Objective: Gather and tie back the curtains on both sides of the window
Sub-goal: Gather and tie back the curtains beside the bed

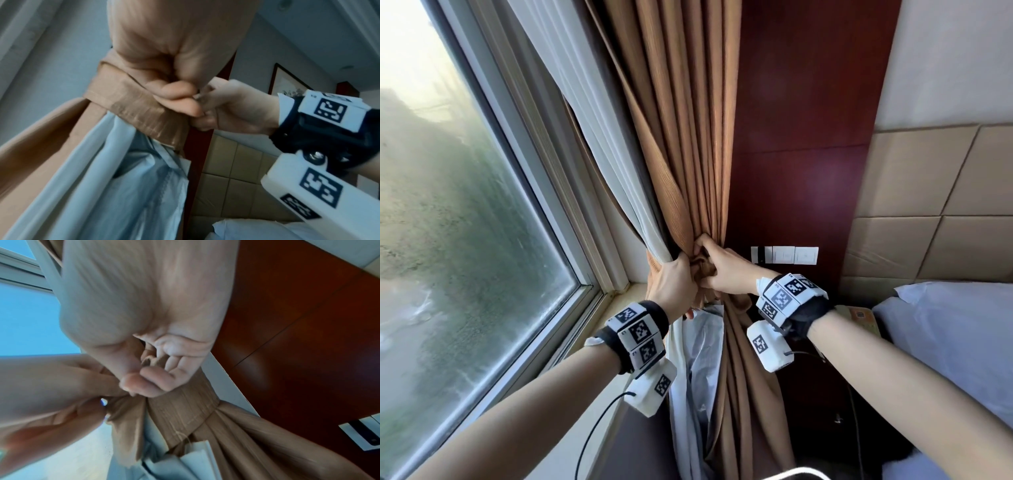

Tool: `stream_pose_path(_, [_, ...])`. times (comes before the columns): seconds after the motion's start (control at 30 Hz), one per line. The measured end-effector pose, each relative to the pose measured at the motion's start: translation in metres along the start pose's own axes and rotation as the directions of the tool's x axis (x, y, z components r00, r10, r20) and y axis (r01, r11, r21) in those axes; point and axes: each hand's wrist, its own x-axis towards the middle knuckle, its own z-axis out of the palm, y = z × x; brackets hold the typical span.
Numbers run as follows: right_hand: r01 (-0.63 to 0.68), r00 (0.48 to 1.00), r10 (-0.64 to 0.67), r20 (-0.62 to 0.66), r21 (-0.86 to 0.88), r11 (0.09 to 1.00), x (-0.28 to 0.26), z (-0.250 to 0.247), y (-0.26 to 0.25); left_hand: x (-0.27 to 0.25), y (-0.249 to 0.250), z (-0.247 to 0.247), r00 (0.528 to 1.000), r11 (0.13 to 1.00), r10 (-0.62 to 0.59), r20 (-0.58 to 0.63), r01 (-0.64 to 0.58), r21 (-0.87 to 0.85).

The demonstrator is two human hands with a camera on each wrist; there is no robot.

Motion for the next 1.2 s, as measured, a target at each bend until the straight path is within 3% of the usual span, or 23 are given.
stream_pose_path(0.2, [-0.027,0.999,0.027,-0.023,-0.025,0.999,-0.005,0.005,-0.005,-0.008,0.009,0.003,0.999,0.999,-0.023,-0.047,0.024,0.037])
stream_pose_path(0.33, [-0.062,0.993,0.038,-0.108,-0.228,0.972,-0.006,0.012,-0.009,-0.002,0.017,-0.002,0.999,0.995,-0.046,0.013,0.045,0.084])
stream_pose_path(0.5, [-0.069,0.991,0.038,-0.127,-0.242,0.968,-0.006,0.01,-0.012,0.004,0.022,-0.016,0.995,0.987,-0.042,0.093,0.027,0.161])
stream_pose_path(0.67, [-0.017,0.989,-0.047,-0.144,-0.413,0.911,-0.014,0.015,-0.005,0.013,0.017,-0.025,1.0,0.995,-0.027,0.001,0.027,0.097])
stream_pose_path(0.87, [-0.059,0.973,-0.001,-0.233,-0.249,0.967,-0.013,0.019,0.003,0.016,0.015,-0.016,0.998,0.994,0.065,-0.005,-0.065,-0.088])
stream_pose_path(1.0, [-0.082,0.962,0.01,-0.272,-0.255,0.964,-0.009,0.023,0.0,0.015,0.005,-0.008,0.995,0.994,0.103,-0.012,-0.103,-0.03])
stream_pose_path(1.2, [-0.037,0.986,0.022,-0.167,-0.085,0.996,-0.017,0.026,0.008,0.003,-0.005,-0.034,0.983,0.983,0.181,-0.022,-0.181,0.017])
